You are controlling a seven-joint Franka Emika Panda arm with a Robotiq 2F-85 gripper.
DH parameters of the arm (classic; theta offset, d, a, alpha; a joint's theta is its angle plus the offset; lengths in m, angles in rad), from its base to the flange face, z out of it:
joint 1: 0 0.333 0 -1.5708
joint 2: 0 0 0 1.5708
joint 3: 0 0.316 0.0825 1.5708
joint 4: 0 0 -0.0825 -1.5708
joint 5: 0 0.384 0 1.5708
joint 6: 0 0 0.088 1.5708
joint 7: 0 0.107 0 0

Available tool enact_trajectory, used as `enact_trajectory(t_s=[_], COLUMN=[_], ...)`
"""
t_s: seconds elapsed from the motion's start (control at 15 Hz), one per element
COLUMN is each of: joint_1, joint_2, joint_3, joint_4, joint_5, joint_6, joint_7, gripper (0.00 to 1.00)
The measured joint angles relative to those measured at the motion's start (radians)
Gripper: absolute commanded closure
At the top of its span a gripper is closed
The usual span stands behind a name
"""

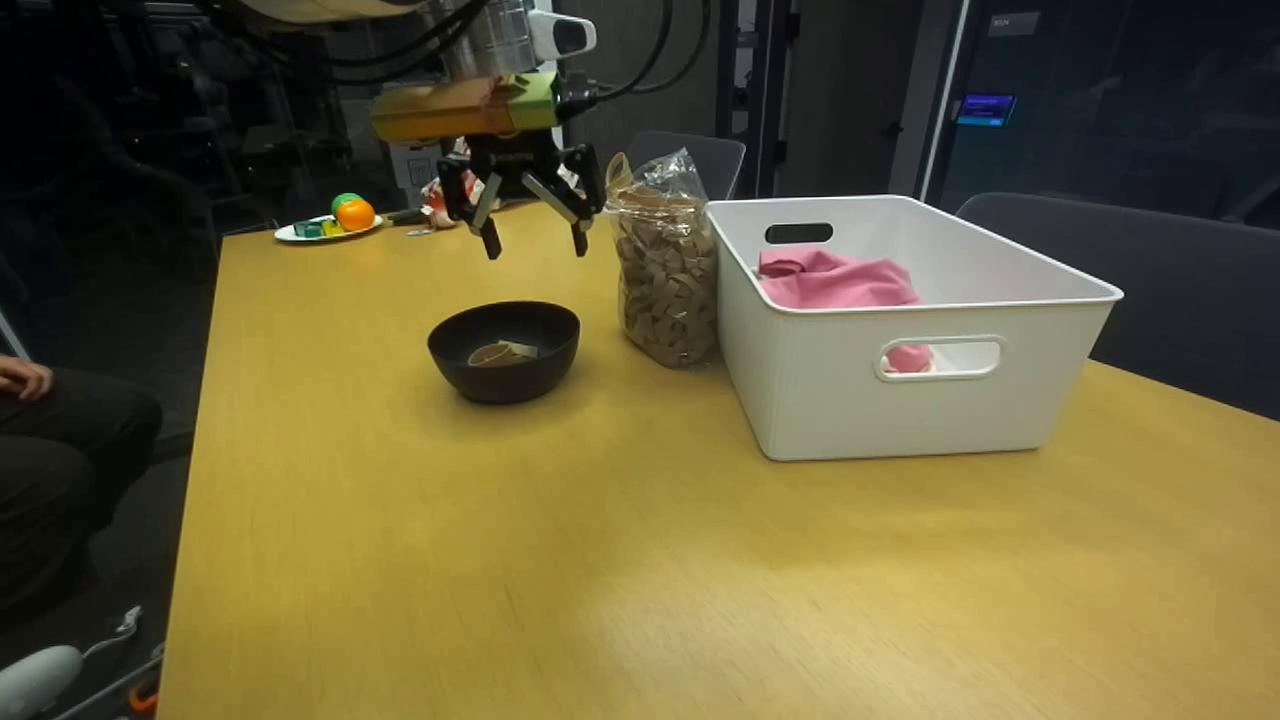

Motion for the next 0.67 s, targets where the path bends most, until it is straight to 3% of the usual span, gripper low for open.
enact_trajectory(t_s=[0.67], joint_1=[0.040], joint_2=[0.046], joint_3=[0.003], joint_4=[0.002], joint_5=[0.023], joint_6=[-0.012], joint_7=[0.000], gripper=[0.00])
